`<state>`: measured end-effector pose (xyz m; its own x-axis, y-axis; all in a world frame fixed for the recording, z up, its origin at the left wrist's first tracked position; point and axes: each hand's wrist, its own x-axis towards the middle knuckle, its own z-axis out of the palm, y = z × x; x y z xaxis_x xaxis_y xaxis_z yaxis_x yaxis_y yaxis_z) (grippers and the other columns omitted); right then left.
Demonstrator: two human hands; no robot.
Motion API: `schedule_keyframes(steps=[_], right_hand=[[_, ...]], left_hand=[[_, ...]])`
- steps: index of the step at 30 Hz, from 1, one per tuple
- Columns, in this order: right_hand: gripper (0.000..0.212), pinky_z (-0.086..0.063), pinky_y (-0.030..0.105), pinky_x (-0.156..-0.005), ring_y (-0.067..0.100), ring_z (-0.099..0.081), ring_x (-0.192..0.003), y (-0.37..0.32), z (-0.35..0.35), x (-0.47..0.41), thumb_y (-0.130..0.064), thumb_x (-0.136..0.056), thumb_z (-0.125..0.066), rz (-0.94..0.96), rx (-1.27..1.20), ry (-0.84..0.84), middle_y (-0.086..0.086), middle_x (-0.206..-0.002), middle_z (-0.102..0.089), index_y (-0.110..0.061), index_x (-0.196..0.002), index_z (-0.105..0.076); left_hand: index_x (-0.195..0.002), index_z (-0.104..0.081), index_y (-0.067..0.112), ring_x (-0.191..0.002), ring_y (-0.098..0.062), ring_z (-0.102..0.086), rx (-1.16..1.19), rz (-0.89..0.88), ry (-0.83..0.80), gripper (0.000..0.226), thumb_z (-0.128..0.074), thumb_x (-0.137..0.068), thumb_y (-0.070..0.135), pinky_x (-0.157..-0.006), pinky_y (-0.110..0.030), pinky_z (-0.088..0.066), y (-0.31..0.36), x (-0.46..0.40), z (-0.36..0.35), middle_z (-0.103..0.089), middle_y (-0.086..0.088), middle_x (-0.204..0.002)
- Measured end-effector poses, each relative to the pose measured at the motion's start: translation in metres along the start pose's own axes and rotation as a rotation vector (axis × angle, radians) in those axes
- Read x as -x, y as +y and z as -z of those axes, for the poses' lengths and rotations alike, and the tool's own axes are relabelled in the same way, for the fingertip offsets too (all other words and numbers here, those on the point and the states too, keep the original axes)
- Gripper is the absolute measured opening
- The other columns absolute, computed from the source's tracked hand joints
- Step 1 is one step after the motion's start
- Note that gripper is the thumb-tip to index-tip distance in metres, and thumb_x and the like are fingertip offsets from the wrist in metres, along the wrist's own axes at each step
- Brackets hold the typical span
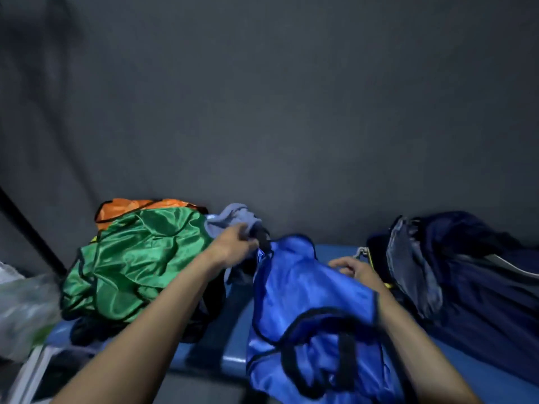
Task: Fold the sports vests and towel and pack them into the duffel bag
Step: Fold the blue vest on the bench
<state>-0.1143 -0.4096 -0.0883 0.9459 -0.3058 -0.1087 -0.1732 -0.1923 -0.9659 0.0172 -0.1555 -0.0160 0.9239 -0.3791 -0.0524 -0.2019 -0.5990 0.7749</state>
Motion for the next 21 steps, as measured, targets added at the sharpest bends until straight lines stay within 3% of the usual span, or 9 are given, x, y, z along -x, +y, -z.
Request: schedule_keyframes(steps=[2,4,7,9,12,14,16,18,21], right_hand=[[0.006,-0.042,0.014,-0.055,-0.005,-0.054,-0.05,-0.003,-0.002,0.006,-0.008,-0.094,-0.069,0.005,0.183,0.016,-0.016,-0.049,-0.057,-0.01,-0.099,-0.066],[0.009,-0.044,0.021,-0.063,0.002,-0.058,-0.061,0.001,-0.007,0.007,-0.02,-0.091,-0.075,0.03,0.26,-0.012,-0.014,-0.055,-0.057,-0.015,-0.097,-0.069],[0.012,-0.044,0.024,-0.063,0.005,-0.054,-0.06,0.005,-0.013,-0.001,-0.025,-0.088,-0.078,-0.008,0.316,0.006,-0.015,-0.053,-0.051,-0.017,-0.091,-0.069],[0.014,-0.047,0.028,-0.066,0.007,-0.057,-0.061,0.003,-0.015,-0.006,-0.03,-0.086,-0.079,-0.009,0.371,0.059,-0.015,-0.052,-0.054,-0.02,-0.087,-0.068],[0.022,-0.054,0.034,-0.073,0.014,-0.067,-0.073,0.0,-0.019,-0.009,-0.042,-0.087,-0.076,-0.059,0.485,0.082,-0.009,-0.065,-0.066,-0.02,-0.085,-0.07],[0.032,-0.056,0.038,-0.077,0.017,-0.068,-0.078,-0.003,-0.021,-0.011,-0.047,-0.091,-0.07,-0.099,0.503,0.104,-0.003,-0.077,-0.071,-0.015,-0.086,-0.07],[0.039,-0.055,0.04,-0.077,0.02,-0.067,-0.079,-0.006,-0.023,-0.013,-0.051,-0.094,-0.063,-0.123,0.553,0.141,0.0,-0.081,-0.071,-0.013,-0.084,-0.066],[0.045,-0.048,0.037,-0.066,0.022,-0.062,-0.068,-0.009,-0.024,-0.018,-0.053,-0.095,-0.06,-0.138,0.597,0.171,0.001,-0.069,-0.064,-0.016,-0.069,-0.055],[0.056,-0.035,0.035,-0.059,0.025,-0.05,-0.055,-0.007,-0.029,-0.03,-0.054,-0.092,-0.061,-0.204,0.556,0.19,0.0,-0.052,-0.044,-0.02,-0.055,-0.036]], left_hand=[[-0.105,-0.067,0.013,-0.096,-0.022,-0.067,-0.132,0.015,-0.024,0.029,-0.072,-0.089,0.037,-0.091,-0.04,-0.054,-0.024,0.015,-0.019,-0.073,-0.006,-0.103],[-0.099,-0.066,0.017,-0.094,-0.023,-0.067,-0.238,-0.023,-0.026,0.03,-0.071,-0.089,0.045,-0.084,-0.034,-0.052,-0.032,0.026,-0.027,-0.07,0.001,-0.095],[-0.112,-0.06,0.018,-0.095,-0.021,-0.063,-0.344,-0.047,0.039,0.043,-0.077,-0.085,0.048,-0.078,-0.028,-0.045,-0.022,0.04,-0.017,-0.062,0.003,-0.1],[-0.112,-0.059,0.022,-0.1,-0.023,-0.064,-0.45,0.024,-0.04,0.051,-0.078,-0.08,0.058,-0.084,-0.031,-0.05,-0.018,0.048,-0.012,-0.065,0.003,-0.106],[-0.115,-0.059,0.028,-0.109,-0.027,-0.063,-0.744,0.098,-0.197,0.053,-0.075,-0.079,0.064,-0.085,-0.034,-0.05,-0.024,0.057,-0.022,-0.064,0.001,-0.116],[-0.108,-0.064,0.027,-0.107,-0.031,-0.064,-0.801,0.08,-0.169,0.037,-0.071,-0.085,0.056,-0.084,-0.037,-0.051,-0.029,0.054,-0.026,-0.065,-0.004,-0.114],[-0.088,-0.065,0.022,-0.092,-0.029,-0.066,-0.656,-0.007,-0.092,0.027,-0.068,-0.09,0.049,-0.079,-0.036,-0.051,-0.034,0.045,-0.02,-0.067,-0.003,-0.094],[-0.07,-0.054,0.016,-0.067,-0.019,-0.056,-0.253,-0.101,-0.01,0.041,-0.066,-0.092,0.048,-0.066,-0.034,-0.046,-0.035,0.039,-0.01,-0.057,0.004,-0.067],[-0.086,-0.062,0.01,-0.071,-0.016,-0.054,0.55,-0.131,0.071,0.03,-0.061,-0.1,0.036,-0.063,-0.029,-0.047,-0.02,0.047,0.008,-0.062,-0.005,-0.079]])
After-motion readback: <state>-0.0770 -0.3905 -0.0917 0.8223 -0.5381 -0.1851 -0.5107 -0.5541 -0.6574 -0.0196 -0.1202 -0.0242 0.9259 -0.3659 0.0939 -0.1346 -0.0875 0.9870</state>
